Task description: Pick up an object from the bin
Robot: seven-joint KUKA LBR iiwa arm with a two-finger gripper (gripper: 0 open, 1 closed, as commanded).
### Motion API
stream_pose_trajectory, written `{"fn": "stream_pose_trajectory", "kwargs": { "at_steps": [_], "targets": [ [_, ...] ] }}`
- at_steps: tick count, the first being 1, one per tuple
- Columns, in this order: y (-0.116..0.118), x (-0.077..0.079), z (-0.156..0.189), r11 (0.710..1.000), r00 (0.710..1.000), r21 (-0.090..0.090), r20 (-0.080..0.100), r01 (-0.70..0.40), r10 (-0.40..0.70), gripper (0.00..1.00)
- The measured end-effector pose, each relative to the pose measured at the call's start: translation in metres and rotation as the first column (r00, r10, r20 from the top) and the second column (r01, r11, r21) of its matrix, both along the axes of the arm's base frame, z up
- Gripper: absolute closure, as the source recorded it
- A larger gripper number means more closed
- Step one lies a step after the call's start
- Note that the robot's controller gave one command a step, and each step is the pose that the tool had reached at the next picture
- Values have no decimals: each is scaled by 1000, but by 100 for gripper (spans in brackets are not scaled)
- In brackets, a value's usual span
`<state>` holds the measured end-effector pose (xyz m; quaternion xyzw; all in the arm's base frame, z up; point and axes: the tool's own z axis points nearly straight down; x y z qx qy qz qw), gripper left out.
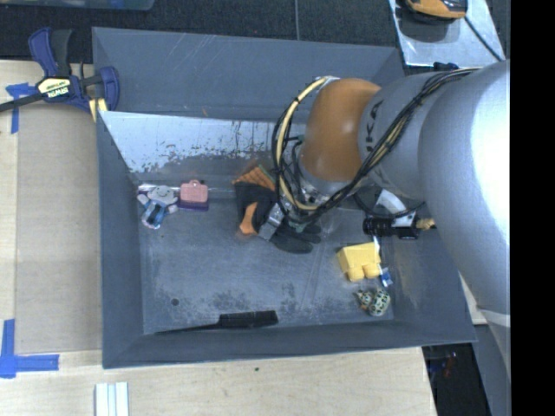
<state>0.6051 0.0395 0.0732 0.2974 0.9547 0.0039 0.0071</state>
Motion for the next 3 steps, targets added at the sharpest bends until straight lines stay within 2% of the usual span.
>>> {"fn": "stream_pose_trajectory", "kwargs": {
  "at_steps": [3],
  "targets": [
    [-1, -1, 69, 1000, 1000, 0, -2, -2, 2, 100]
  ]
}}
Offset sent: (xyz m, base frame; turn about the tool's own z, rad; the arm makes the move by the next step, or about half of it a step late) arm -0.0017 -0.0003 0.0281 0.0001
